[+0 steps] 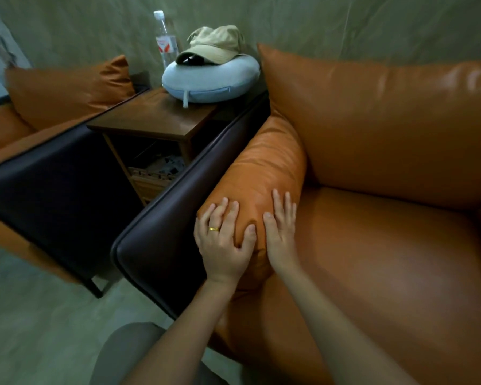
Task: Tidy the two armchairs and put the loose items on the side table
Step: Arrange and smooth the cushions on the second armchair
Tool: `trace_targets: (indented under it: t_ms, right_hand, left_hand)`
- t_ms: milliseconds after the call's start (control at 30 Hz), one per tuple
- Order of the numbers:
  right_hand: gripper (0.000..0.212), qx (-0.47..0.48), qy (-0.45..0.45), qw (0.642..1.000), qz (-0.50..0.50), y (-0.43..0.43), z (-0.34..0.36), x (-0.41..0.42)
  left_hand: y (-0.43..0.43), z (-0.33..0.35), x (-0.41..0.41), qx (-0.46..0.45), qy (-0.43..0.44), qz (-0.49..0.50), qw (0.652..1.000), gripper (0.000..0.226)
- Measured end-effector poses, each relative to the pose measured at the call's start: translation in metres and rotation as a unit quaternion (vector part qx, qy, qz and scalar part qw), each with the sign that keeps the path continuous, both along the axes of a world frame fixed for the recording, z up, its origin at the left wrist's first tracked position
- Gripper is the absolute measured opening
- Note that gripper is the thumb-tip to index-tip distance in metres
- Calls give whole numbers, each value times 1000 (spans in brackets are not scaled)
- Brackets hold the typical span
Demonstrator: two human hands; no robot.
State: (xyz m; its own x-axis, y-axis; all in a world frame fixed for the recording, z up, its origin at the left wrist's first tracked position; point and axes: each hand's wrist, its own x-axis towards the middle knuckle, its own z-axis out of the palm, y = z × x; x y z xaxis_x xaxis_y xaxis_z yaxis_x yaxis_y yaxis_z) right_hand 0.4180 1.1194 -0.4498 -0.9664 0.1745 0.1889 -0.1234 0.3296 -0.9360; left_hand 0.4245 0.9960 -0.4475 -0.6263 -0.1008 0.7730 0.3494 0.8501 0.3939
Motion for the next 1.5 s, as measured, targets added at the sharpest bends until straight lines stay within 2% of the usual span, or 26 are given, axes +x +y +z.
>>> trace_targets:
  t_ms: [167, 233, 333, 467, 700, 833, 1033, 1167, 1267, 1367, 1500]
  right_hand:
    - [56, 96, -61, 993, 42, 13, 0, -10]
    - [57, 91, -112, 987, 75, 24, 14, -4]
    - [63, 89, -174, 975, 102, 36, 35, 21]
    - [60, 143, -173, 969, 108, 52, 41, 77]
    - [56, 162, -153, 975, 7, 123, 80, 149]
    - [56, 160, -144, 975, -47, 172, 108, 173]
    - [49, 206, -112, 960, -151, 254, 139, 215]
    - [52, 315, -119, 907, -254, 320, 142, 253]
    - [56, 369, -179, 860, -305, 367, 140, 276]
    - [54, 387, -266, 835, -286, 401, 137, 287]
    - [60, 378, -300, 848, -220, 430, 138, 281]
  left_hand:
    - [4, -2, -5, -45, -59, 20, 997, 59]
    - [-1, 8, 3, -70, -89, 8, 993, 64]
    - [-7, 36, 17, -137, -191, 19, 972, 67]
    - [-9, 78, 34, -206, -290, 38, 934, 63]
    - [24, 119, 72, -247, -383, 49, 889, 67]
    - [78, 137, 84, -251, -394, -37, 884, 65]
    - [199, 134, 92, -274, -339, -176, 883, 63]
    - [294, 128, 103, -275, -320, -284, 861, 60]
    - [360, 118, 113, -257, -329, -370, 830, 61]
    - [417, 113, 117, -217, -330, -443, 805, 60]
    - [477, 118, 107, -202, -305, -530, 765, 52]
